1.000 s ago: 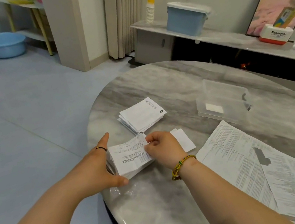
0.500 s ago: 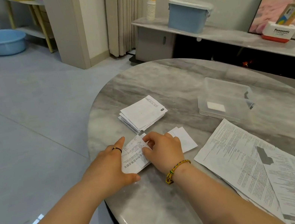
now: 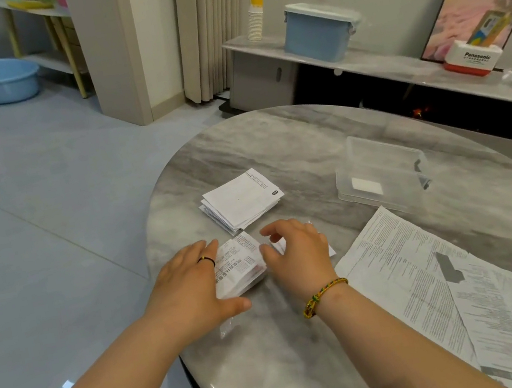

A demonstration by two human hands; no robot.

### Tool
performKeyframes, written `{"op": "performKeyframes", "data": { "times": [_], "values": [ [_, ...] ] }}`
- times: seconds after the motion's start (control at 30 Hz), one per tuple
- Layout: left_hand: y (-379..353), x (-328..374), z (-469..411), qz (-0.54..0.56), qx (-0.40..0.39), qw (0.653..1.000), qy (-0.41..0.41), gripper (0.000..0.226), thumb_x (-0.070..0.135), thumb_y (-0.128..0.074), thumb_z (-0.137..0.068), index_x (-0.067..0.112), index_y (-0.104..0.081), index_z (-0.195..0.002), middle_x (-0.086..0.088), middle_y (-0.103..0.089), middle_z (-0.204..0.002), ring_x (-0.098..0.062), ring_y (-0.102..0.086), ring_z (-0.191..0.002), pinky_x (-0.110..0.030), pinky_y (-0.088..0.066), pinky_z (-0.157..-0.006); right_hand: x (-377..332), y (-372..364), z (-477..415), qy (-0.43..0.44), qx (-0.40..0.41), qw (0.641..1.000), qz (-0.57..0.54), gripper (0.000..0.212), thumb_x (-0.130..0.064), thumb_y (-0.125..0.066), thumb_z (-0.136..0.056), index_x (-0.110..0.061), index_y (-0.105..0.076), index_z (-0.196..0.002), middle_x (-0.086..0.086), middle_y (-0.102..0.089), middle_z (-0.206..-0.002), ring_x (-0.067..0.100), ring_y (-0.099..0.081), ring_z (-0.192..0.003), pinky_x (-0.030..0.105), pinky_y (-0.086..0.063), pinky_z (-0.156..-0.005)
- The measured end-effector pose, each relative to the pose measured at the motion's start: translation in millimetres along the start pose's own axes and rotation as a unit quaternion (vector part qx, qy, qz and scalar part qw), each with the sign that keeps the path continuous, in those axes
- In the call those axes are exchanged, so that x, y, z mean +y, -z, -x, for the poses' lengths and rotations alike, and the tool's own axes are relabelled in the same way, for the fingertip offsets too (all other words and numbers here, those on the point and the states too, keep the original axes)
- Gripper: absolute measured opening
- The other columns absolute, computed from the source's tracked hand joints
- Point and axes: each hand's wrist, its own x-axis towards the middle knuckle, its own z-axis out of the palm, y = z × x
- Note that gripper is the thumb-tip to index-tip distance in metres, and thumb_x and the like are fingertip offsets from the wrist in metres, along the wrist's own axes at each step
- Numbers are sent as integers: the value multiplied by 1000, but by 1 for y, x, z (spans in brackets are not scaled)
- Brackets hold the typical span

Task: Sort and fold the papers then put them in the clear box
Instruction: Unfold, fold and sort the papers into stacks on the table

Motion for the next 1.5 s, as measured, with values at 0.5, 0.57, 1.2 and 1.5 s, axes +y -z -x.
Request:
{"op": "performKeyframes", "data": {
  "times": [0.5,0.57,1.2,1.5],
  "values": [
    [-26,91,4,64,17,976,-209,44,39,-44,-93,33,-37,-136,19,-34,-140,-1,-27,-132,-13,-24,-101,121,101,75,-190,32,980,50,26,-22,-52,-90,-21,-58,-116,0,-53,-126,22,-36,-122,28,-31,-98],
    [-33,97,2,49,1,975,-216,45,37,-44,-94,32,-36,-137,18,-33,-141,-2,-28,-133,-14,-24,-102,139,108,82,-247,30,966,69,31,-25,-52,-90,-21,-55,-120,2,-48,-133,25,-33,-126,30,-31,-100],
    [-55,110,-14,-51,-30,979,-196,53,46,-48,-89,26,-38,-137,13,-31,-143,-7,-23,-135,-19,-18,-108,176,123,79,-356,80,930,-30,24,-7,-50,-86,0,-61,-106,12,-62,-84,25,-49,-74,30,-39,-72],
    [-42,123,-1,322,-112,933,-115,31,27,-58,-87,20,-58,-117,18,-57,-104,7,-53,-95,-11,-39,-90,123,131,83,-255,52,884,-389,16,3,-59,-83,-8,-61,-72,5,-65,-68,15,-60,-58,23,-51,-51]
  ]
}}
